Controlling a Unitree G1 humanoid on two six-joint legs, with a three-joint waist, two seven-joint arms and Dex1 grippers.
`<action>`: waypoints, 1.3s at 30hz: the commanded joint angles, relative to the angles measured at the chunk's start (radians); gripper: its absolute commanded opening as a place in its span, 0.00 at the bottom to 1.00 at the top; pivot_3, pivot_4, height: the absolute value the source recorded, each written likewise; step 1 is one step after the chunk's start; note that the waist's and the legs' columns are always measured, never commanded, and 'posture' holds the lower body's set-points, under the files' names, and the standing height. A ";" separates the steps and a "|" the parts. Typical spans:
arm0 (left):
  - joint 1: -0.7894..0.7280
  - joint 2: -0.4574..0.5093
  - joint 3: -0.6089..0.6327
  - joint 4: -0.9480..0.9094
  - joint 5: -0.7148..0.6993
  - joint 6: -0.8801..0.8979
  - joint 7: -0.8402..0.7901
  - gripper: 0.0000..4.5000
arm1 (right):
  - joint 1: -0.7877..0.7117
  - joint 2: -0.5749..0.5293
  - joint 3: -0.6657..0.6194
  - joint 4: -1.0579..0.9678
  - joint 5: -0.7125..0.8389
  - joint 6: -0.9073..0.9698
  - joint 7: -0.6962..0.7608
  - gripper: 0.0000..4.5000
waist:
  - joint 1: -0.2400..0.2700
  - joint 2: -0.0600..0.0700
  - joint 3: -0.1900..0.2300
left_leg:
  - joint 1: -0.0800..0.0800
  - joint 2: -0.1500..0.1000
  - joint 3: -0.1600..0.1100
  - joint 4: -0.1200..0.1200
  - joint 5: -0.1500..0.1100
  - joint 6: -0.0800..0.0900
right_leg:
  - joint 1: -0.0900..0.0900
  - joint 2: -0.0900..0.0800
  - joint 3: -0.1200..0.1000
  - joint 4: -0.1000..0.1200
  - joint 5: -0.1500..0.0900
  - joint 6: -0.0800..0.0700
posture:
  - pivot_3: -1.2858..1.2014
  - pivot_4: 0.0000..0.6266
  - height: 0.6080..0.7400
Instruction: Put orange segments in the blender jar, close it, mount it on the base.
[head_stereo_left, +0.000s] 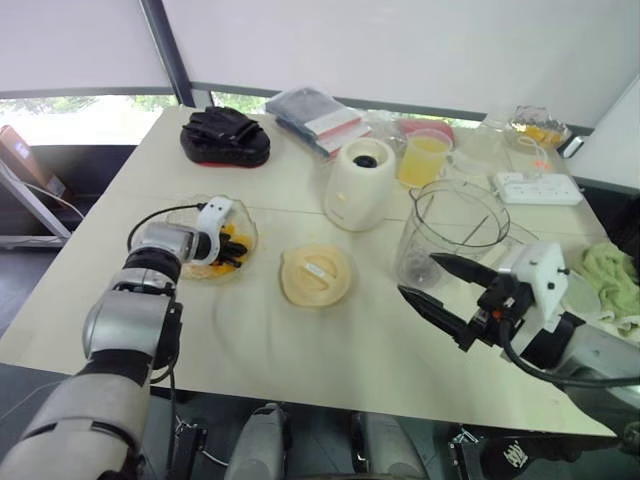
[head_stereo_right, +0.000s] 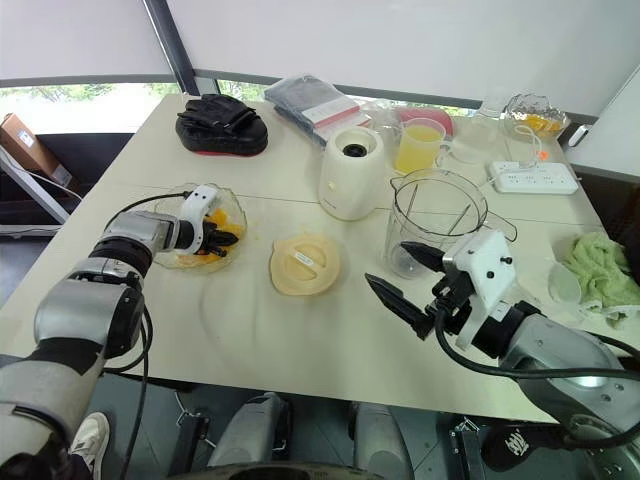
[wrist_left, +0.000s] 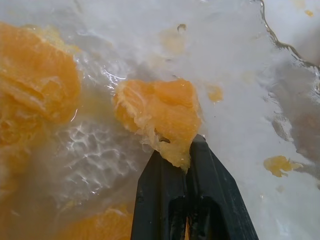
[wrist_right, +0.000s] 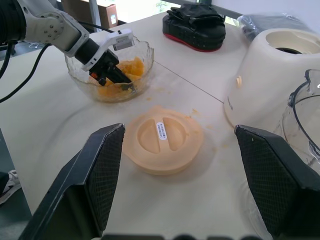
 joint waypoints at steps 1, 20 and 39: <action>0.044 -0.017 0.009 -0.002 -0.003 0.001 -0.002 0.01 | -0.032 -0.027 -0.027 0.012 0.020 -0.008 0.024 0.82 | 0.000 0.000 0.000 | 0.000 0.000 0.000 0.000 0.000 0.000 | 0.000 0.000 0.000 0.000 0.000 0.000 | 0.52 0.24 1.00; 0.243 -0.043 0.171 -0.286 -0.141 -0.103 0.086 0.01 | -0.165 -0.099 0.007 0.135 0.008 0.015 0.162 0.82 | 0.000 0.001 -0.001 | 0.005 0.002 -0.003 0.008 0.000 0.000 | 0.010 -0.005 -0.001 0.000 -0.002 -0.004 | 0.52 0.24 1.00; 0.374 -0.024 0.347 -0.605 -0.432 0.094 0.077 0.01 | -0.272 -0.057 0.103 0.200 -0.074 0.005 0.223 0.82 | -0.003 0.000 -0.001 | -0.002 0.001 -0.002 0.008 -0.001 0.001 | 0.002 -0.011 -0.002 -0.001 -0.002 -0.004 | 0.52 0.24 1.00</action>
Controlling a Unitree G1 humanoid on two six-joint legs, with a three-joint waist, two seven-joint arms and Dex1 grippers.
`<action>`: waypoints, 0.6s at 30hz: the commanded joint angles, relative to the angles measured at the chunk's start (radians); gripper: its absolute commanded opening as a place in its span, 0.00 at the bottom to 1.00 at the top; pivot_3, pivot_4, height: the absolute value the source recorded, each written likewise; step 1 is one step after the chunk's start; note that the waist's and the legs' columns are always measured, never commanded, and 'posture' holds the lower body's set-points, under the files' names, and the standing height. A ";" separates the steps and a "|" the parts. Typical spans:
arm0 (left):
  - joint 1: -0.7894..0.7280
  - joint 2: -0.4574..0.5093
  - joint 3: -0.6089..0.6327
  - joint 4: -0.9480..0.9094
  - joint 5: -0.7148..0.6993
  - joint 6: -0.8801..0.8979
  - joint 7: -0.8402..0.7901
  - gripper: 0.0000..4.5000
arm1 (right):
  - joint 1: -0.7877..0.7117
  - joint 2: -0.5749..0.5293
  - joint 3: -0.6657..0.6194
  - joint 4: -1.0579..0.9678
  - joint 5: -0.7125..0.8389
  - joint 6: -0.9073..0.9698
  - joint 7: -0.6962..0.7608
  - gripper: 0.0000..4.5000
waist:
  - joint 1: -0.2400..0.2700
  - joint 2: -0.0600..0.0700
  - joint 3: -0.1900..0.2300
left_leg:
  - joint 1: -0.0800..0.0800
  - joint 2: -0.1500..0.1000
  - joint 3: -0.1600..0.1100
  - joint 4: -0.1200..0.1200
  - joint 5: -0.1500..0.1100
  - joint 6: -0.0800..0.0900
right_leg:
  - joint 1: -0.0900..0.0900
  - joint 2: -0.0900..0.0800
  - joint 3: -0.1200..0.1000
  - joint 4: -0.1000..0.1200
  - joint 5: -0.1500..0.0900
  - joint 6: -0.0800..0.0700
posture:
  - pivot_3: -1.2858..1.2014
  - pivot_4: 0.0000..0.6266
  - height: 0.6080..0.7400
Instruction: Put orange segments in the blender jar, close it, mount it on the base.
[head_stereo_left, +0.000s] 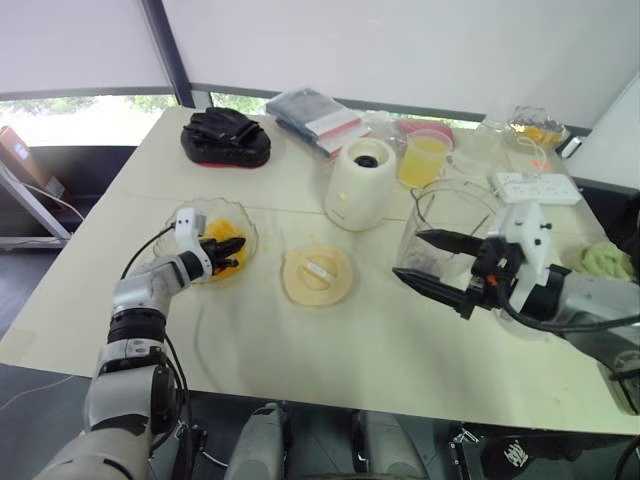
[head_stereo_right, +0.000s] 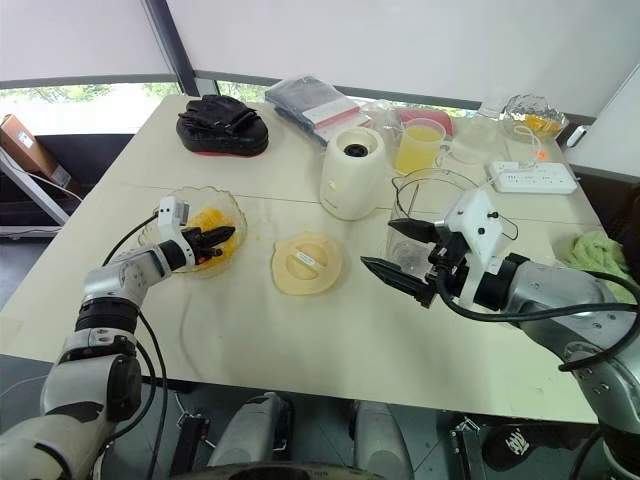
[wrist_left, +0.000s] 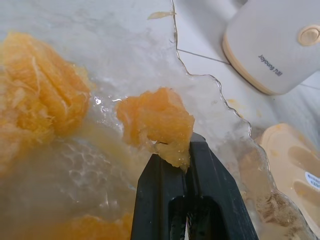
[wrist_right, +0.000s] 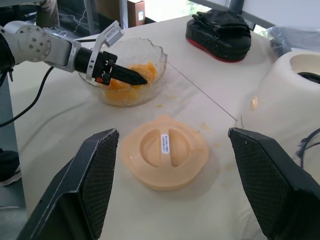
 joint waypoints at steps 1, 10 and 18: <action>-0.031 0.024 0.027 -0.060 -0.049 0.014 -0.024 0.01 | -0.007 0.013 -0.012 -0.016 -0.012 -0.016 -0.004 0.82 | 0.000 0.000 0.000 | 0.000 0.000 0.000 0.000 0.000 0.000 | 0.000 0.000 0.000 0.000 0.000 0.000 | 0.52 0.24 1.00; 0.023 0.053 0.071 -0.299 -0.155 0.076 -0.011 0.01 | -0.004 0.040 -0.005 -0.026 -0.030 -0.017 -0.013 0.82 | -0.002 0.000 0.000 | 0.000 0.000 0.000 0.000 0.000 0.000 | 0.000 -0.001 0.000 0.000 0.000 0.000 | 0.52 0.24 1.00; -0.041 0.064 0.061 -0.591 -0.271 0.206 0.050 0.01 | 0.008 0.056 -0.007 -0.029 -0.039 -0.015 -0.012 0.82 | 0.003 -0.002 0.001 | 0.000 0.000 0.000 -0.001 0.000 0.000 | 0.000 -0.002 0.000 0.000 0.000 0.000 | 0.52 0.24 1.00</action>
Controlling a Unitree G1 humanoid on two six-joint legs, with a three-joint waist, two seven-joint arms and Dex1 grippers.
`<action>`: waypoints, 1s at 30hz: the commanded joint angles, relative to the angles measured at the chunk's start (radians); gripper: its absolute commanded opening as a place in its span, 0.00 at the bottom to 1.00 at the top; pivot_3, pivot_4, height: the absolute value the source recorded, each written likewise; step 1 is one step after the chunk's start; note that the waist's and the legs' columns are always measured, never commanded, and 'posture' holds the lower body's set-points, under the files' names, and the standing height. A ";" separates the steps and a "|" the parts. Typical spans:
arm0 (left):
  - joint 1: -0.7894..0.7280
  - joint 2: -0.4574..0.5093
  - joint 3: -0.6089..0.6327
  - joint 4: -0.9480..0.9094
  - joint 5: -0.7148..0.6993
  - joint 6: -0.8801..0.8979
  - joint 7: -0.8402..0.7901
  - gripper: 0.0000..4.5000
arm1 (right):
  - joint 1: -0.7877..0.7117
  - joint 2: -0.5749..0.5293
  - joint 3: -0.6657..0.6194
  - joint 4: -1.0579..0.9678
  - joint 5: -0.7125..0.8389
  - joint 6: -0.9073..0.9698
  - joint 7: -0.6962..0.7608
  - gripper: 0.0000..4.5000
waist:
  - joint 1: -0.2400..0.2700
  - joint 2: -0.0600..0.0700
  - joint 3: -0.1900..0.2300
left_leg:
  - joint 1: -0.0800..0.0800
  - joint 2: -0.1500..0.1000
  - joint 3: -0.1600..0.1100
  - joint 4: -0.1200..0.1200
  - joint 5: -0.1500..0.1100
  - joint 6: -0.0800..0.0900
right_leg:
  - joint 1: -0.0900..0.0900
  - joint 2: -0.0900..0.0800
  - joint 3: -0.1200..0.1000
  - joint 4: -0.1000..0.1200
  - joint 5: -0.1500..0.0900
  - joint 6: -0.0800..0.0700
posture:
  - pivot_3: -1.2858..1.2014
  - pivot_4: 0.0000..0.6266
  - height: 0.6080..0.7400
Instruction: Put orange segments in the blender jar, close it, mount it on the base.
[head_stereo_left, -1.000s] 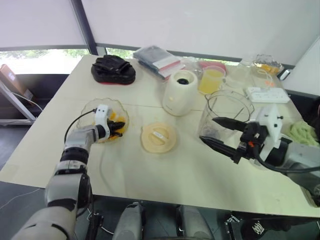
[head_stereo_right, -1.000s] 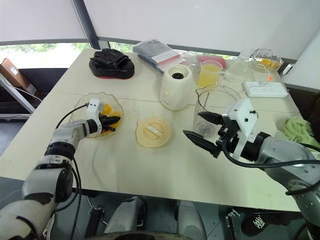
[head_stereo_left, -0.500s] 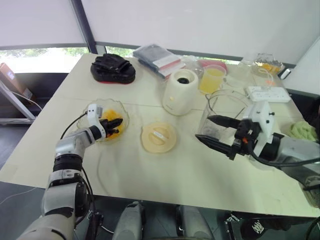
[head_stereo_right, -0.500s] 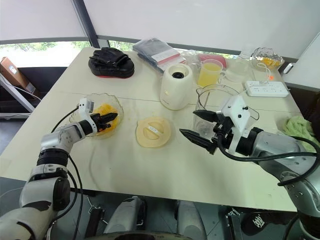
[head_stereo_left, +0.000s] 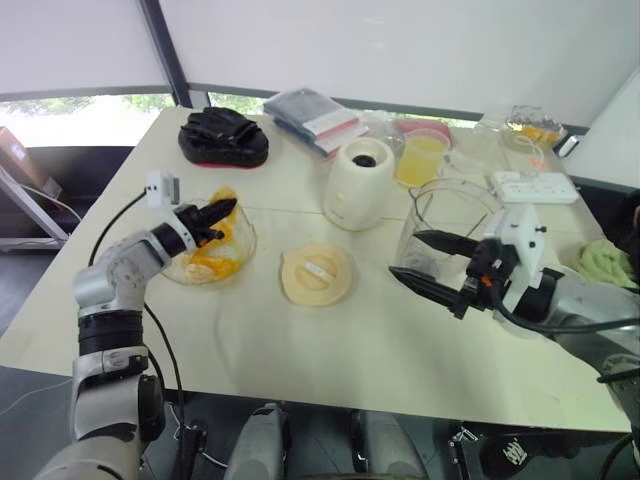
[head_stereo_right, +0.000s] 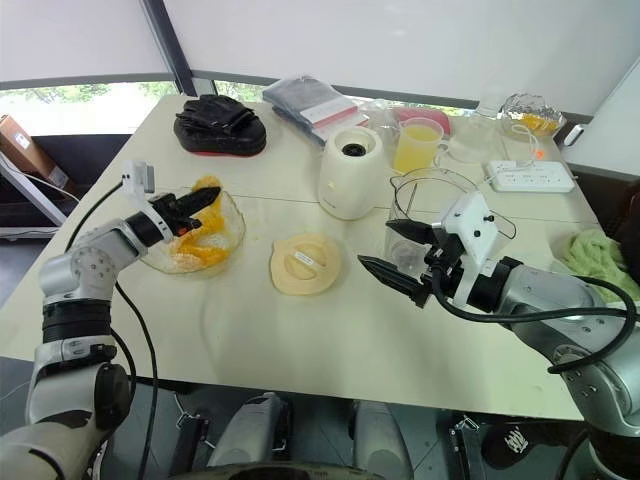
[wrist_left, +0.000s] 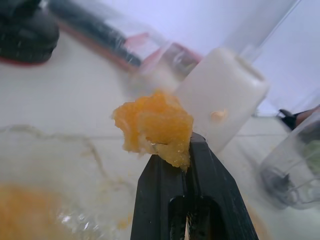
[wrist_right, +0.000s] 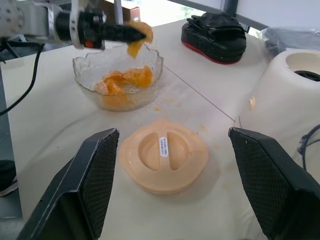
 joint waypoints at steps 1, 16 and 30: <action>-0.106 0.029 -0.019 -0.114 -0.045 0.030 0.003 0.01 | 0.007 0.007 -0.018 -0.030 -0.005 -0.014 -0.006 0.82 | 0.002 -0.001 0.000 | 0.000 0.000 0.000 0.000 0.000 0.000 | 0.000 0.000 0.000 0.000 0.000 0.000 | 0.52 0.24 1.00; -0.921 -0.206 -0.341 0.804 0.229 -0.413 -0.460 0.01 | 0.296 0.134 -0.139 -0.238 -0.014 -0.032 -0.222 0.82 | 0.001 -0.002 0.001 | -0.003 -0.004 0.001 0.001 -0.001 0.002 | 0.000 0.012 -0.001 -0.004 -0.001 0.001 | 0.52 0.24 1.00; -0.992 -0.579 -0.426 1.103 0.511 -0.754 -0.447 0.01 | 0.790 0.056 -0.135 -0.326 -0.041 -0.477 -0.481 0.82 | 0.001 -0.001 0.002 | -0.014 -0.003 0.001 0.003 -0.003 0.006 | -0.009 0.013 0.000 -0.004 -0.001 0.001 | 0.52 0.24 1.00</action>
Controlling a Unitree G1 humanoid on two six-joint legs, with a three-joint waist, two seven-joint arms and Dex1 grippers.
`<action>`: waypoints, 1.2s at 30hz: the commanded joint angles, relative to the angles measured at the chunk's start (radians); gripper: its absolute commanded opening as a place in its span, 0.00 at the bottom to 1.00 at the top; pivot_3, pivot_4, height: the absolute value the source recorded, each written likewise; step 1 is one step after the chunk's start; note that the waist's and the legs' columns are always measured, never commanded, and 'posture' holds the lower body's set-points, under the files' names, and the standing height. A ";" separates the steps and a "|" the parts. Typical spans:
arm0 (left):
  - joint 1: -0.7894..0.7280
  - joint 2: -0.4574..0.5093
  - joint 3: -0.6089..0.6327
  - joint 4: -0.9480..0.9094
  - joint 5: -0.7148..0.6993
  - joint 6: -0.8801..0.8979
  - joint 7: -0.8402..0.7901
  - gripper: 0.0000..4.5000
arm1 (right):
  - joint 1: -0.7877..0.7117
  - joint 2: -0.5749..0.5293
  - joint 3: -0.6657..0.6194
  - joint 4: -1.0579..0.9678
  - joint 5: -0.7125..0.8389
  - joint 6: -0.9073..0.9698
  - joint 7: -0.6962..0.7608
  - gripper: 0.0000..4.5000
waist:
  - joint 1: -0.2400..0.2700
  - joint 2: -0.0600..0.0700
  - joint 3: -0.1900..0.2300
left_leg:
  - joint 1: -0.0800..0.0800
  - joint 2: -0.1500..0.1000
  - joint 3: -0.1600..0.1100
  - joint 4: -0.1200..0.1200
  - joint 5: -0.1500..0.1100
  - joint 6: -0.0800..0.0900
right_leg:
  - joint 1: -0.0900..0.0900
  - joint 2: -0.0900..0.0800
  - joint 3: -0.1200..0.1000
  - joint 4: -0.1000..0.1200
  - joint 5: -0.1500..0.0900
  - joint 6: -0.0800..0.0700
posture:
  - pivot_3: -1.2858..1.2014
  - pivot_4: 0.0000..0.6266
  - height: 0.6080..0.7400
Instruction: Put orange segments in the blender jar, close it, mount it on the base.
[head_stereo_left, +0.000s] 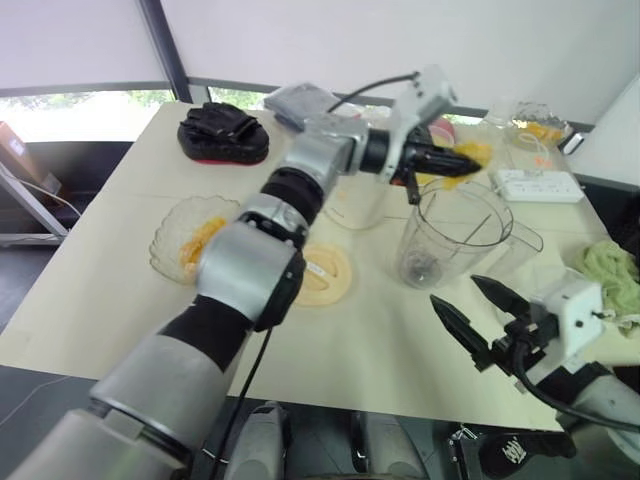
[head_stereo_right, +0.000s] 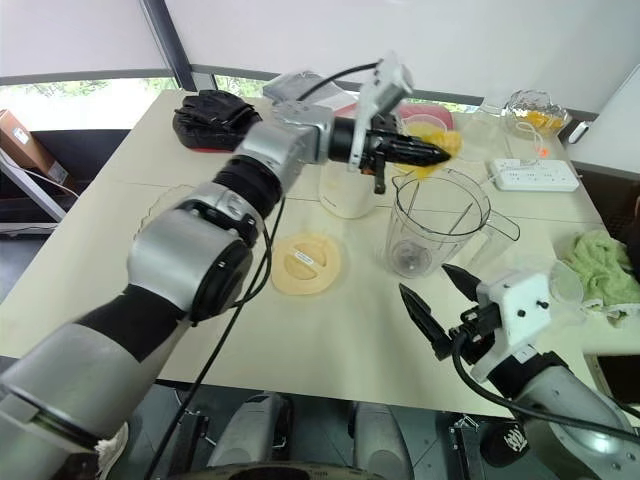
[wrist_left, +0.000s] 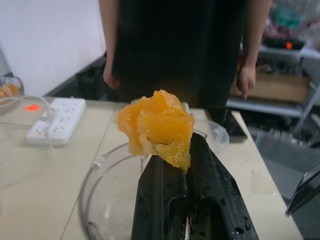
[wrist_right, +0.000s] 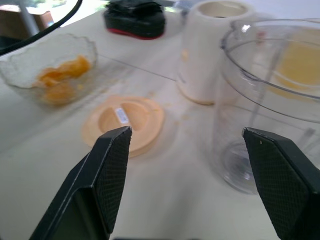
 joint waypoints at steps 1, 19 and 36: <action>-0.015 -0.038 -0.033 0.001 0.081 -0.087 0.039 0.01 | 0.118 -0.051 0.012 -0.032 -0.024 -0.194 -0.062 0.82 | 0.000 0.000 0.000 | 0.000 0.000 0.000 0.001 0.000 0.000 | 0.000 0.000 0.000 0.000 0.000 0.000 | 0.52 0.24 1.00; 0.037 -0.090 -0.005 0.032 0.220 -0.122 0.242 0.98 | 0.356 -0.294 0.104 -0.032 -0.076 -0.533 -0.282 0.82 | 0.002 0.000 0.000 | -0.001 0.000 0.001 0.001 -0.001 0.001 | 0.001 0.000 0.001 -0.004 0.000 0.000 | 0.52 0.24 1.00; 0.058 0.113 0.232 -0.083 -0.011 0.000 -0.037 0.98 | 0.453 -0.193 0.014 -0.032 -0.098 -0.511 -0.263 0.82 | 0.000 0.001 -0.001 | -0.001 0.000 0.000 0.001 -0.001 0.002 | 0.001 0.000 0.001 -0.003 0.000 0.000 | 0.52 0.24 1.00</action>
